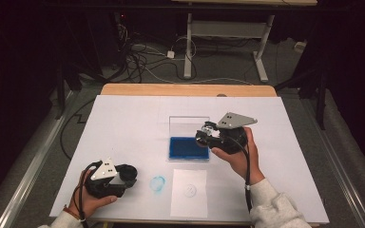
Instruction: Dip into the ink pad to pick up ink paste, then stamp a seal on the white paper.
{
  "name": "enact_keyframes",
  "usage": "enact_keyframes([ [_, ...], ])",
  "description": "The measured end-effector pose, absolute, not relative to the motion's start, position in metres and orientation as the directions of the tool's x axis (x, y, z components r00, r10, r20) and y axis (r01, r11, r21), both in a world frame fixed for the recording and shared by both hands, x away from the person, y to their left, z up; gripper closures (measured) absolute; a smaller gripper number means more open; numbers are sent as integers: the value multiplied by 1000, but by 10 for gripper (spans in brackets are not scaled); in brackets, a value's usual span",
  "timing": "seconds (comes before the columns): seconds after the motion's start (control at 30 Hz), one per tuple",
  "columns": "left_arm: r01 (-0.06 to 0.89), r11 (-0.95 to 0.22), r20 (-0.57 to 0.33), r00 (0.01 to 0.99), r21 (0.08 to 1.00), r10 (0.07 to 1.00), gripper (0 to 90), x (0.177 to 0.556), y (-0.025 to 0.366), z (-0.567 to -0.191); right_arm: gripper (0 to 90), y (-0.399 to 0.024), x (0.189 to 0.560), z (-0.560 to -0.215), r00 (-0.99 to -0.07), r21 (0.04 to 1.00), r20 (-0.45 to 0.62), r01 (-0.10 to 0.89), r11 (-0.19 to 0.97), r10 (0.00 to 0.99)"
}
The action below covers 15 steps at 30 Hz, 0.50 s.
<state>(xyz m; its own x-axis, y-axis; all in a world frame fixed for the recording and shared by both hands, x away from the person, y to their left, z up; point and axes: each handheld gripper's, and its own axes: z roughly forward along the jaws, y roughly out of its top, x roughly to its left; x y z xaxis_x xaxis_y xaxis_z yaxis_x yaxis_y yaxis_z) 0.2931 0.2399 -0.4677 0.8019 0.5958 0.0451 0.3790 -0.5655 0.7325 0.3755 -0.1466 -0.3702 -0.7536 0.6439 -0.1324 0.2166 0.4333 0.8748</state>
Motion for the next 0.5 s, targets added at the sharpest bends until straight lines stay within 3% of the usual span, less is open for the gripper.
enact_keyframes([
  [0.5,373,-568,54,801,734,596,365,293,237,-466,571,-147,362,-354,-772,899,-128,175,402,623],
])
